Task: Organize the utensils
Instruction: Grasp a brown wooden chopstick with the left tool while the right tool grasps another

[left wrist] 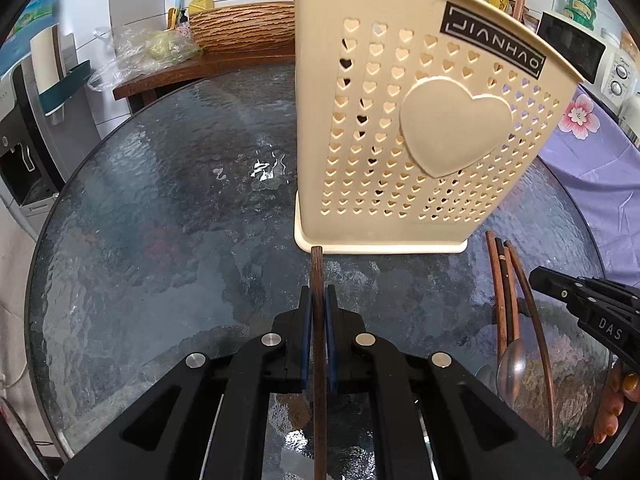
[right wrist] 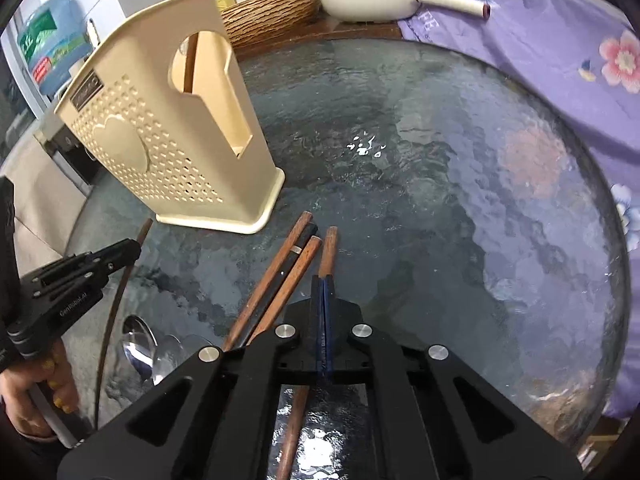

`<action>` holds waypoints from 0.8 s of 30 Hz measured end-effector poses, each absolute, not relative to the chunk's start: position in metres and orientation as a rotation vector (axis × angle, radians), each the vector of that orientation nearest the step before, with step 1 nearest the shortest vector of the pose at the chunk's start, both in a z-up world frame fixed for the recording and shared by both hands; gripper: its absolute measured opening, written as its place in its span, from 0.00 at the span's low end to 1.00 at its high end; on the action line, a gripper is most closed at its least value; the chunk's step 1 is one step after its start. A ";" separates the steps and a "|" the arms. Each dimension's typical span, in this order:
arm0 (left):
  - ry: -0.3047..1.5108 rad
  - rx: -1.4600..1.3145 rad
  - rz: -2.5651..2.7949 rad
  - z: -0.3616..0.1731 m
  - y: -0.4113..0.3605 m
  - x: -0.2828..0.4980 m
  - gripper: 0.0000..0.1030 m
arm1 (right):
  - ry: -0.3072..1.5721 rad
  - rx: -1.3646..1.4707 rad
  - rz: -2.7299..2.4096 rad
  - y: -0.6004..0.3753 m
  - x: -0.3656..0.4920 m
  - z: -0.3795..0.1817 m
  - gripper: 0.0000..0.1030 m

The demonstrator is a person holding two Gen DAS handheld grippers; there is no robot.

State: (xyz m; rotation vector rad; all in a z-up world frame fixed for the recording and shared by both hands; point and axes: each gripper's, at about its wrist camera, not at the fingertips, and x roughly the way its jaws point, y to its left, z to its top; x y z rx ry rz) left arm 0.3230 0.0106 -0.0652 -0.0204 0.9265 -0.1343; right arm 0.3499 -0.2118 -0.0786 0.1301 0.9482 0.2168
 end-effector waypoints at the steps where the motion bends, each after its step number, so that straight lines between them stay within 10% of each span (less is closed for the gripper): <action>1: 0.928 -0.020 -0.133 -0.066 0.011 0.324 0.06 | 0.947 0.123 0.217 -0.210 0.349 -0.078 0.02; 10: 0.941 -0.005 -0.117 -0.073 0.015 0.324 0.06 | 0.968 0.040 0.173 -0.195 0.344 -0.079 0.02; 15: 0.938 0.032 -0.107 -0.073 0.011 0.322 0.06 | 0.971 0.042 0.170 -0.192 0.339 -0.080 0.31; 24: 0.936 0.063 -0.106 -0.073 0.006 0.321 0.11 | 0.982 0.042 0.171 -0.194 0.337 -0.083 0.31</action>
